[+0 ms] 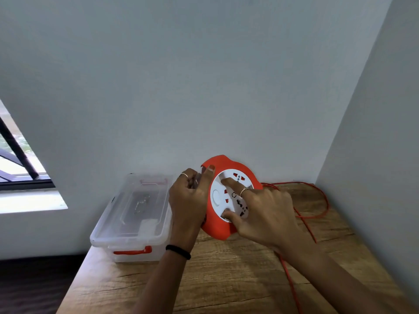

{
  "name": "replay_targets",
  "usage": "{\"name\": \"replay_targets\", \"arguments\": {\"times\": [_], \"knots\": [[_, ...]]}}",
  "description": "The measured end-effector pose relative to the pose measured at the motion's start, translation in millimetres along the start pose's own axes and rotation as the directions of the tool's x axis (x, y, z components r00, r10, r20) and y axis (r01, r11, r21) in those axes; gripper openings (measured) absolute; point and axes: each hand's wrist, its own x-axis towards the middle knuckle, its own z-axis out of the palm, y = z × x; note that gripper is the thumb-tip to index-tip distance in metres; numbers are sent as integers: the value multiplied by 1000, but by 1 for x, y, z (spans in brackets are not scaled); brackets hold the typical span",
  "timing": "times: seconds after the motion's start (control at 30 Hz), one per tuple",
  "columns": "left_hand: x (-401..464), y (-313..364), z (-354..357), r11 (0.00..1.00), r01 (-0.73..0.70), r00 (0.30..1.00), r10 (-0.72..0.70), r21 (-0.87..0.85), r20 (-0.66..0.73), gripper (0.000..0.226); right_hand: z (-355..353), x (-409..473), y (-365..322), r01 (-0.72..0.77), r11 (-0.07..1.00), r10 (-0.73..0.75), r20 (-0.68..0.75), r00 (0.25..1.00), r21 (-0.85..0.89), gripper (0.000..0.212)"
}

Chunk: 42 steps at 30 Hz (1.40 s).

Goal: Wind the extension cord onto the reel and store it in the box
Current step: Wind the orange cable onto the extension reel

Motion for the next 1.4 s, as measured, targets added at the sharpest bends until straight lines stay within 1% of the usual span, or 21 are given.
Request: {"name": "replay_targets", "arguments": {"times": [0.23, 0.4, 0.43, 0.53, 0.6, 0.67, 0.73, 0.87, 0.97, 1.07, 1.2, 1.3, 1.4], "knots": [[-6, -5, 3, 999, -3, 999, 4, 34, -54, 42, 1, 1, -8, -84, 996, 84, 5, 996, 2, 69], [1, -6, 3, 997, -39, 998, 41, 60, -43, 42, 4, -2, -10, -172, 984, 172, 17, 985, 33, 69], [1, -6, 3, 999, -27, 999, 29, 44, -41, 42, 1, -2, -10, -179, 983, 178, 35, 983, 48, 68], [0, -4, 3, 1000, -24, 999, 24, 5, -47, 43, -7, 3, -7, -219, 966, 195, 169, 966, 137, 72], [-1, -2, 4, 999, -41, 998, 41, 0, -41, 43, -8, 8, -6, -261, 953, 215, 264, 940, 154, 76], [-2, -2, 6, 998, -58, 998, 58, -6, -26, 43, -6, 12, -7, -320, 921, 227, 360, 905, 223, 77], [-2, -3, 6, 998, -66, 998, 66, -10, -17, 44, -3, 11, -8, -352, 903, 240, 390, 889, 246, 76], [-2, -2, 2, 997, -65, 998, 65, -42, -5, 42, -4, 10, -7, -318, 924, 244, 313, 918, 212, 73], [-1, -2, -2, 996, -71, 997, 71, -58, 4, 48, -9, 11, -9, -306, 928, 246, 270, 931, 211, 71], [1, -4, -3, 994, -92, 996, 92, -65, -3, 49, -12, 13, -11, -304, 925, 248, 244, 938, 230, 71], [1, 1, -3, 991, -116, 993, 115, -72, -11, 47, -12, 11, -13, -296, 937, 255, 214, 943, 187, 71], [3, 5, -1, 988, -139, 990, 139, -64, 7, 46, -11, 9, -13, -330, 929, 303, 168, 938, 167, 70], [3, 6, 0, 984, -177, 984, 177, -14, -4, 41, -7, 8, -13, -399, 895, 367, 181, 913, 199, 70]]}}
